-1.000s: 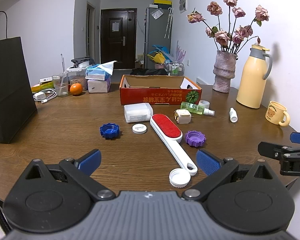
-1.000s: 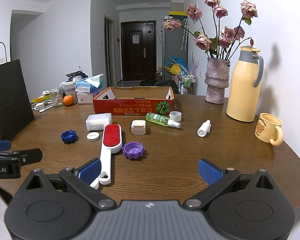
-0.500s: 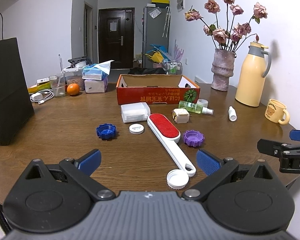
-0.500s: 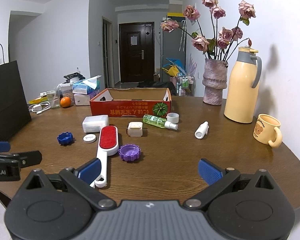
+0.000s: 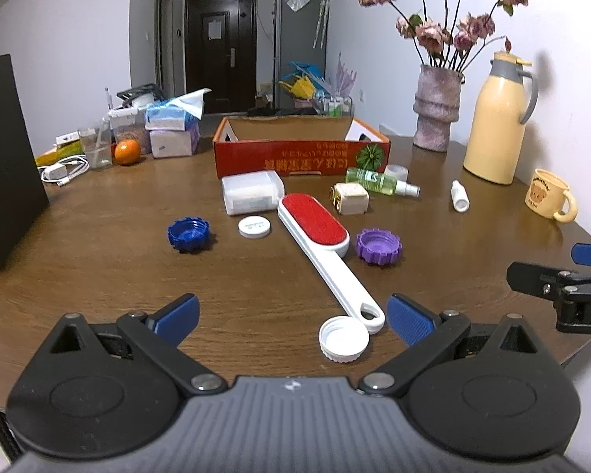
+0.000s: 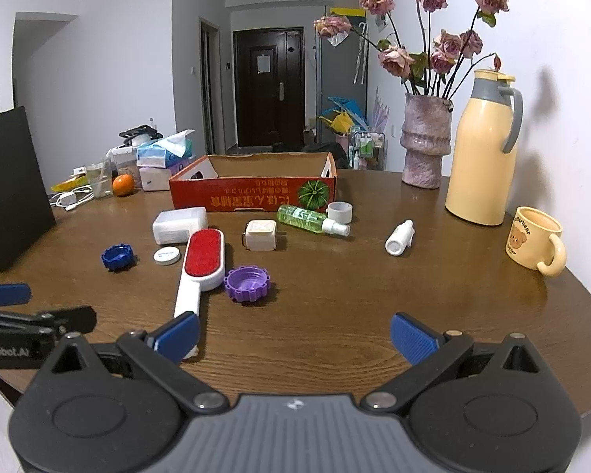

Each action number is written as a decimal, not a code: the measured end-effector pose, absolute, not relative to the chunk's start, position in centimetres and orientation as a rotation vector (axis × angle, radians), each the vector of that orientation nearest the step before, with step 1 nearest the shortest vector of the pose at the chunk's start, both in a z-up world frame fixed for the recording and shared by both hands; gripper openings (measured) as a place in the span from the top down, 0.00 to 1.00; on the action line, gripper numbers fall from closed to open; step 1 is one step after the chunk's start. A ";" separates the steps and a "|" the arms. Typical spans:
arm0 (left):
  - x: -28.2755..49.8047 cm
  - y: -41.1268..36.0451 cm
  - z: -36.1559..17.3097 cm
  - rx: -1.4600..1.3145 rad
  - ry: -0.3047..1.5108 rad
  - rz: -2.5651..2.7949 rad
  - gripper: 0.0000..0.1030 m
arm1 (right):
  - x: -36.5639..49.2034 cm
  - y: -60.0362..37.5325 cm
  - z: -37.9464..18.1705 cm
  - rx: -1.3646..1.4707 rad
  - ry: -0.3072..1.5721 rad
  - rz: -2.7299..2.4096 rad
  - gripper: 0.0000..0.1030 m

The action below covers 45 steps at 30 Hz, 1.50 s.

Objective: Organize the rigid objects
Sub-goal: 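Lower the left gripper onto the white bottle cap and close it, then lift the white cap with the left gripper while the right gripper grasps the lint brush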

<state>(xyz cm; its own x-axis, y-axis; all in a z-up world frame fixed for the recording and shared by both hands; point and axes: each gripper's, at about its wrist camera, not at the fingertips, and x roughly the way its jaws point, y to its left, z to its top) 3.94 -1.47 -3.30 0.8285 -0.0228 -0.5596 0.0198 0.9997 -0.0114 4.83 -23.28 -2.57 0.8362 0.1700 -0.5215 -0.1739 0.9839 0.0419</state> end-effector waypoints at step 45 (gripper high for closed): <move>8.2 -3.5 -9.2 0.092 0.683 -0.183 0.60 | 11.3 -22.7 -7.5 -0.034 0.652 0.219 0.00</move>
